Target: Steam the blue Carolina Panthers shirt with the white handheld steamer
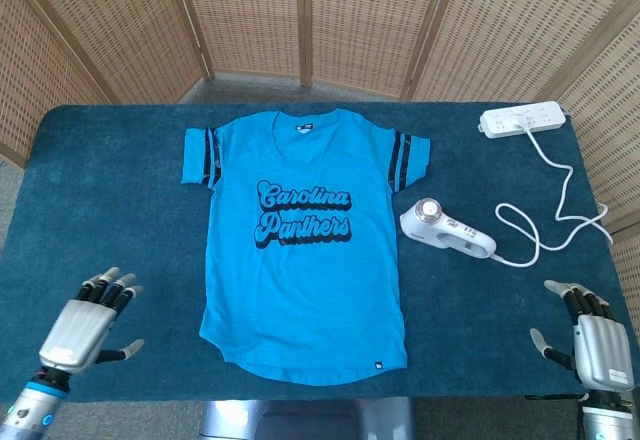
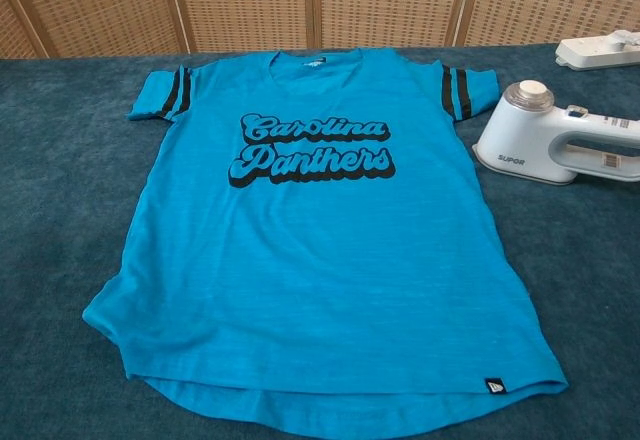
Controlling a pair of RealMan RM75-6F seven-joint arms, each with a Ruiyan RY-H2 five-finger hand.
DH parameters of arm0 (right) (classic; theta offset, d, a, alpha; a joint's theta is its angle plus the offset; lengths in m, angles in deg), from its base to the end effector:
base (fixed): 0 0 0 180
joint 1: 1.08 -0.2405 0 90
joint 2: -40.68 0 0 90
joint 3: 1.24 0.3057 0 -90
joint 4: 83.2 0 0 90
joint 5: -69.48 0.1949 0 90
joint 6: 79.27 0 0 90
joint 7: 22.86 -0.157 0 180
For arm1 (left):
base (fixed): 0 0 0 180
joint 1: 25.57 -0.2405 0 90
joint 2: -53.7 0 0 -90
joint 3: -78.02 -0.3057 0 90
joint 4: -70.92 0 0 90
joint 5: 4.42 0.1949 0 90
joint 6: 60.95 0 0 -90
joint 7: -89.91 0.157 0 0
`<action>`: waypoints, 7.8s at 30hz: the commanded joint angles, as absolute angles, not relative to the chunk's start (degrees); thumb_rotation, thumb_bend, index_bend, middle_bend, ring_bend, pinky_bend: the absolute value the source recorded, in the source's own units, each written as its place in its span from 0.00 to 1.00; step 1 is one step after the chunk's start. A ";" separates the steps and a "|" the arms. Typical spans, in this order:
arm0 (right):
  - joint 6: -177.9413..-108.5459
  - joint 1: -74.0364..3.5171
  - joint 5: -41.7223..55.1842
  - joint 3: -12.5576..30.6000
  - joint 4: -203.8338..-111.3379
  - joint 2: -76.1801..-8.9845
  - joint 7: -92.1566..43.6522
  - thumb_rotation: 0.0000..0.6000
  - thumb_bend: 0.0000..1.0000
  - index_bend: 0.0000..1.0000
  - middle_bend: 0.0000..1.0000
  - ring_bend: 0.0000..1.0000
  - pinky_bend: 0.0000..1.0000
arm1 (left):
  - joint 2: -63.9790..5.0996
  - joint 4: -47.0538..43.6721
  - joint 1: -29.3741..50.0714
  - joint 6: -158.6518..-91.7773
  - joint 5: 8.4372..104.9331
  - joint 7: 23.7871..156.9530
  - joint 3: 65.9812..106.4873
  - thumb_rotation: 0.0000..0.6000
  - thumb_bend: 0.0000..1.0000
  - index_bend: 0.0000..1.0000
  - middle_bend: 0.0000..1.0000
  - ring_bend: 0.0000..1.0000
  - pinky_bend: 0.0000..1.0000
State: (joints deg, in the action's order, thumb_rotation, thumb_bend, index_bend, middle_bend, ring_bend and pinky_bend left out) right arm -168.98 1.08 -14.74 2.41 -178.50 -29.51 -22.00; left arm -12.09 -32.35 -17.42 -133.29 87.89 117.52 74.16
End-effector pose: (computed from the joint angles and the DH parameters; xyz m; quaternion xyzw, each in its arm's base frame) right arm -0.3545 -0.1551 0.1683 0.5134 -0.4432 0.4130 0.6078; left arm -0.3007 0.1778 0.1179 -0.7615 -0.3189 -0.2654 0.4981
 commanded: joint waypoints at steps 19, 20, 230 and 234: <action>-170.79 2.53 -15.37 2.32 -176.46 -29.05 -25.90 1.00 0.30 0.24 0.28 0.22 0.22 | -25.67 -28.58 -11.36 -124.66 86.05 131.07 74.10 0.83 0.27 0.21 0.18 0.08 0.15; -170.84 2.56 -15.38 2.34 -176.48 -29.00 -25.96 1.00 0.30 0.24 0.28 0.22 0.22 | -26.18 -28.30 -11.10 -124.30 85.89 131.16 74.12 0.83 0.27 0.21 0.18 0.08 0.15; -138.06 -33.82 9.68 18.92 -137.45 -58.38 -11.89 1.00 0.36 0.70 0.70 0.70 0.66 | -36.97 -26.29 -2.38 -127.86 77.96 125.96 75.52 0.84 0.38 0.61 0.25 0.11 0.15; -137.76 -32.98 10.36 19.43 -140.53 -57.09 -13.97 1.00 0.36 0.70 0.70 0.70 0.66 | -36.98 -26.28 -2.40 -127.91 78.03 125.94 75.48 0.82 0.38 0.61 0.25 0.11 0.15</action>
State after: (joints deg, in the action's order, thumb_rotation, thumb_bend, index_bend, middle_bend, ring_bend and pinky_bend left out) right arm -137.93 -33.51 9.93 19.11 -139.13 -57.86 -12.91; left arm -36.98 -26.28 -2.40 -127.91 78.03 125.94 75.48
